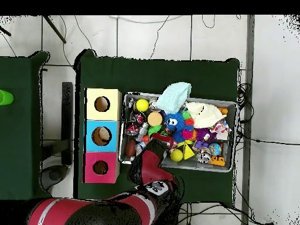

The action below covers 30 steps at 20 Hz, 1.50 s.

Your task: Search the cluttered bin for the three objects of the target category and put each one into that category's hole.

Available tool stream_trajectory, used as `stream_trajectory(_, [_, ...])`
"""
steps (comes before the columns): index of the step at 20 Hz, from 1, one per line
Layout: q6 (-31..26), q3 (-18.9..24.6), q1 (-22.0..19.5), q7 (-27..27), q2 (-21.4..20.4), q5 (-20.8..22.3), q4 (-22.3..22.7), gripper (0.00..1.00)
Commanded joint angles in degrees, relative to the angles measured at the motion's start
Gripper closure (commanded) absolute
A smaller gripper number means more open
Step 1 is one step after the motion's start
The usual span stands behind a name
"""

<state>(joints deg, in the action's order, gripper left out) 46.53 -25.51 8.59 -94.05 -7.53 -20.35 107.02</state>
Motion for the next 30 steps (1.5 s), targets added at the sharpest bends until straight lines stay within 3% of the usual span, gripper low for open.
stream_trajectory(1, [2.0, 5.9, 0.4, -12.1, 6.0, -3.4, -3.0, 0.0])
stream_trajectory(5, [1.5, 6.0, 0.2, -11.9, 5.8, -3.0, -2.8, 0.0])
stream_trajectory(6, [1.4, 6.1, 0.1, -12.0, 5.7, -2.8, -2.7, 1.0])
stream_trajectory(21, [-0.1, 6.6, -0.8, -12.5, 3.9, -0.8, -2.2, 1.0])
stream_trajectory(24, [-5.5, 6.0, -1.5, -11.8, -3.6, 2.7, 0.3, 1.0])
stream_trajectory(27, [-20.1, 5.2, -2.7, -7.7, -18.6, 7.5, 1.6, 1.0])
stream_trajectory(30, [-31.9, 5.1, -3.5, -5.0, -27.1, 9.3, -0.7, 1.0])
